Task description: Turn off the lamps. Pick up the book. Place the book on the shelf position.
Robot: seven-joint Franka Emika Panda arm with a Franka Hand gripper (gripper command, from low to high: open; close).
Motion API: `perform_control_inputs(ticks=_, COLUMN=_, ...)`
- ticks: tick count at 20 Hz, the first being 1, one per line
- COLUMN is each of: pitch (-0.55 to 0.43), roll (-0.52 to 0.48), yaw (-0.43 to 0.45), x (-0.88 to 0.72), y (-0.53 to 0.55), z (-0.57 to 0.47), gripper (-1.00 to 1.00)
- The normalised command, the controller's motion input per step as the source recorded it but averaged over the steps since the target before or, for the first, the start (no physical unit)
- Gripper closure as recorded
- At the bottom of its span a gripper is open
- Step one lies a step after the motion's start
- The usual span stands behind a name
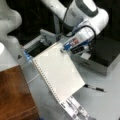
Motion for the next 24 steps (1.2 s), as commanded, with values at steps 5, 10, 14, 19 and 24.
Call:
perform_control_inputs(ticks=5, pitch=0.106, roll=-0.153, yaw=-0.197, x=0.24, y=0.1, z=0.39, gripper=1.0)
perform_control_inputs(ticks=10, pitch=0.096, roll=-0.175, yaw=-0.223, x=0.18, y=0.14, z=0.37, gripper=1.0)
perform_control_inputs(ticks=14, pitch=0.069, roll=-0.177, yaw=-0.249, x=0.18, y=0.1, z=0.35, gripper=1.0)
perform_control_inputs(ticks=19, pitch=0.072, roll=-0.217, yaw=-0.293, x=0.2, y=0.06, z=0.32, gripper=1.0)
perform_control_inputs(ticks=24, pitch=0.082, roll=-0.216, yaw=-0.318, x=0.18, y=-0.03, z=0.25, gripper=1.0)
